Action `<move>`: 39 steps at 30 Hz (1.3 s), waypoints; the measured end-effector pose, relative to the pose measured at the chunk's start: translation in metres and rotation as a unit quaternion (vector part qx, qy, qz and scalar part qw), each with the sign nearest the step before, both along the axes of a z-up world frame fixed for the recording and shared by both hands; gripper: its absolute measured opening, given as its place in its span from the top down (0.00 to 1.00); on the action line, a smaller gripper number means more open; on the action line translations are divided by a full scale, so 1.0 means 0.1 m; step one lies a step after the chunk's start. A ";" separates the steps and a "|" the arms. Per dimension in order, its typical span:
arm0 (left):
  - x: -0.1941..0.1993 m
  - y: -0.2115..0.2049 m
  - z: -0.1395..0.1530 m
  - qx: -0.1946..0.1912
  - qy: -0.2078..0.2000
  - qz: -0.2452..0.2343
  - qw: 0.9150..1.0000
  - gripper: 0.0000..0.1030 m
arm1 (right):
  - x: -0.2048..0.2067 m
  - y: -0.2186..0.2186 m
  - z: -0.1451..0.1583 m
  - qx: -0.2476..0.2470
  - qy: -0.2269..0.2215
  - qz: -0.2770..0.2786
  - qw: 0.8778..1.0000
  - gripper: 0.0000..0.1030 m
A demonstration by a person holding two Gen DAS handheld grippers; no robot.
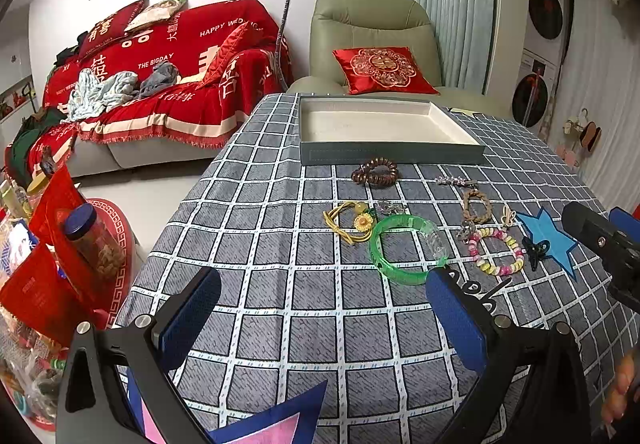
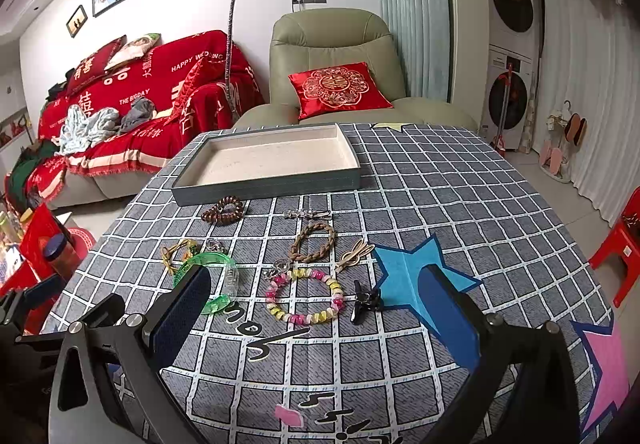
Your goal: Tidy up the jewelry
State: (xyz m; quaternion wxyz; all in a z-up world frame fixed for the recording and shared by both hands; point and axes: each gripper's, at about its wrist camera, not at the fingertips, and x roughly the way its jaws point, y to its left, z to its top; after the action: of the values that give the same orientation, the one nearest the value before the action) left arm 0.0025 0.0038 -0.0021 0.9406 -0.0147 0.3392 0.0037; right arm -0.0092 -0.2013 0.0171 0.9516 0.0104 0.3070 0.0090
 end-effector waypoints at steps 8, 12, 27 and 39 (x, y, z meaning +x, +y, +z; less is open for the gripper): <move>0.00 0.00 -0.01 0.001 0.001 0.000 1.000 0.00 | 0.00 0.00 0.00 0.000 0.000 0.000 1.000 0.00; 0.00 -0.01 -0.03 0.001 0.002 0.000 1.000 0.00 | 0.00 0.00 0.00 0.000 0.000 0.000 1.000 0.00; -0.01 -0.01 -0.08 -0.001 0.005 0.000 1.000 0.00 | 0.00 -0.01 -0.01 0.001 0.001 0.000 1.000 0.00; 0.01 -0.01 -0.09 0.000 0.008 -0.001 1.000 0.00 | 0.00 -0.01 -0.01 0.002 0.001 0.000 1.000 0.00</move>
State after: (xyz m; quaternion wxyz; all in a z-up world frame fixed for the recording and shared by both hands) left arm 0.0031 0.0033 -0.0112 0.9379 -0.0147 0.3465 0.0030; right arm -0.0091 -0.2023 0.0158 0.9513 0.0119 0.3079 0.0095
